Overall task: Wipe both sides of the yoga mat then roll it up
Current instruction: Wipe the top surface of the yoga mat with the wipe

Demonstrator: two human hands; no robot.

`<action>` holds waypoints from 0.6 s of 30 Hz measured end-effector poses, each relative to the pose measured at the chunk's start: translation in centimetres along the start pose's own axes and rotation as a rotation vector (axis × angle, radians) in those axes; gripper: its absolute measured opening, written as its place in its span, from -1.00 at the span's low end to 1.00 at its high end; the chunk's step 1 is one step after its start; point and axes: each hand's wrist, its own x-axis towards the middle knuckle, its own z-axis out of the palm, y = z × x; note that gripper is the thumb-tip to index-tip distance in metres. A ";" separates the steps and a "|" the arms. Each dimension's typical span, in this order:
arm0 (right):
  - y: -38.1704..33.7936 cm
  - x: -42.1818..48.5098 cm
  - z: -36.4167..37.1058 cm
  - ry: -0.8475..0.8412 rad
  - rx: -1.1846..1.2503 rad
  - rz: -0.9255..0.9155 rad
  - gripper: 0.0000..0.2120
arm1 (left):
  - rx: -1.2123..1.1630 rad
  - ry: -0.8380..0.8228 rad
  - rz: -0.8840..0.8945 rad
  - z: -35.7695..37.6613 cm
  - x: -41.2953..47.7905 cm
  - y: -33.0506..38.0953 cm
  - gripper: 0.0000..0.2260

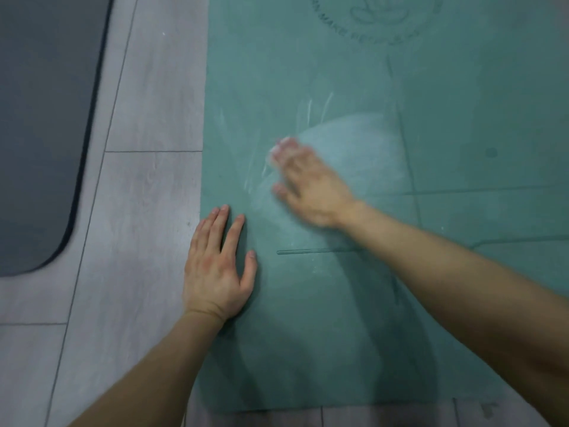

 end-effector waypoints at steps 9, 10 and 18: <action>14.4 5.1 -3.2 0.099 0.002 0.721 -0.18 | -0.009 0.015 0.011 0.1 0.0 0.1 -0.43; 12.8 5.5 -2.8 0.103 0.016 0.694 -0.22 | -0.011 0.009 0.011 0.1 -0.1 0.0 -0.43; 3.5 7.6 -0.8 -0.050 -0.095 -0.223 -0.40 | -0.024 -0.002 0.004 -0.2 -0.1 -0.1 -0.42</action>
